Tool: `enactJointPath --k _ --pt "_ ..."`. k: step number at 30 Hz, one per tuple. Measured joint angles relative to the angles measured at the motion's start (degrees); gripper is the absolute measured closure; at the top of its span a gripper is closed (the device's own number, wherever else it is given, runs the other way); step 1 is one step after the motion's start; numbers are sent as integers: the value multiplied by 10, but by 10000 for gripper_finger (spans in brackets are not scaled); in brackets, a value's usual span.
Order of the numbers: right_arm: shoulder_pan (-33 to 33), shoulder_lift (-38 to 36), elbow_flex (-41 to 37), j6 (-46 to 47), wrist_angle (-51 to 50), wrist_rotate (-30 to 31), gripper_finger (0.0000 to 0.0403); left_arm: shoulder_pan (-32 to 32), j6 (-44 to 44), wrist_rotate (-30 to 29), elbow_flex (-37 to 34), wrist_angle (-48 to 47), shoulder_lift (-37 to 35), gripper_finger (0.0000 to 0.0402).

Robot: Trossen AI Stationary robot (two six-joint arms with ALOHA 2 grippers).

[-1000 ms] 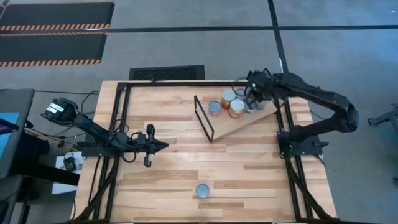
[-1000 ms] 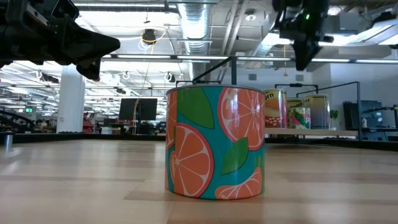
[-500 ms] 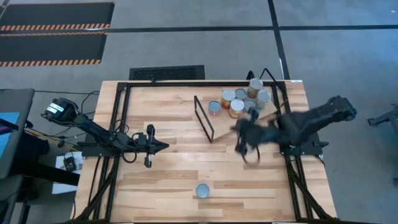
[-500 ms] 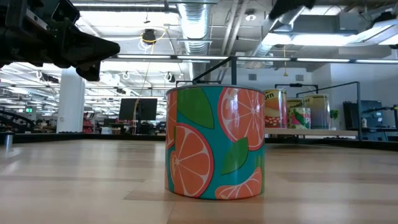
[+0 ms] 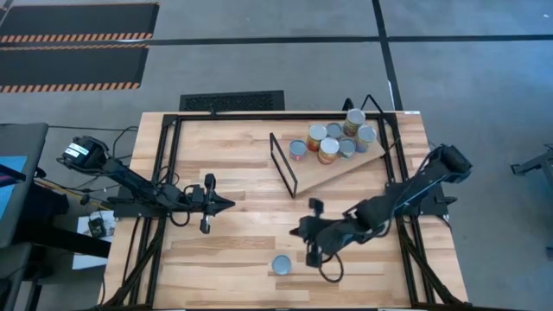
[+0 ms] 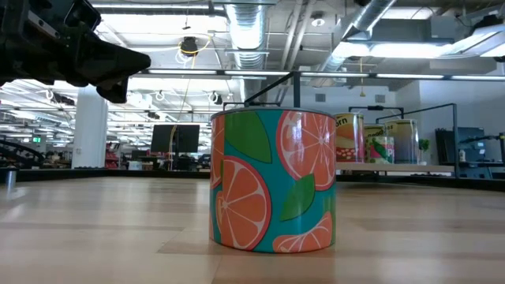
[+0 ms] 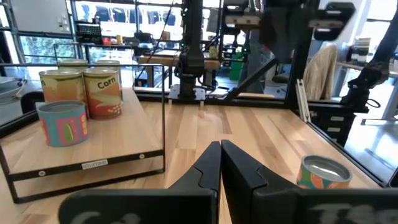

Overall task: Pick and place cans onto a shelf
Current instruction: Put the canned orange on the shelf

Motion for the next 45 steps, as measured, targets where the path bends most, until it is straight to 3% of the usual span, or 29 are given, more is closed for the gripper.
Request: enactJointPath --k 3,14,27,45 --pt "-5 34 13 -8 32 -33 398 0 0 0 0 -2 0 401" --pt "-4 161 181 -80 -52 -103 399 0 4 -1 0 -7 0 401" --pt "0 245 216 -103 -40 -181 387 0 -7 -4 0 -25 0 401" --pt "34 244 217 -98 -125 -152 245 0 -11 -5 0 -24 0 401"
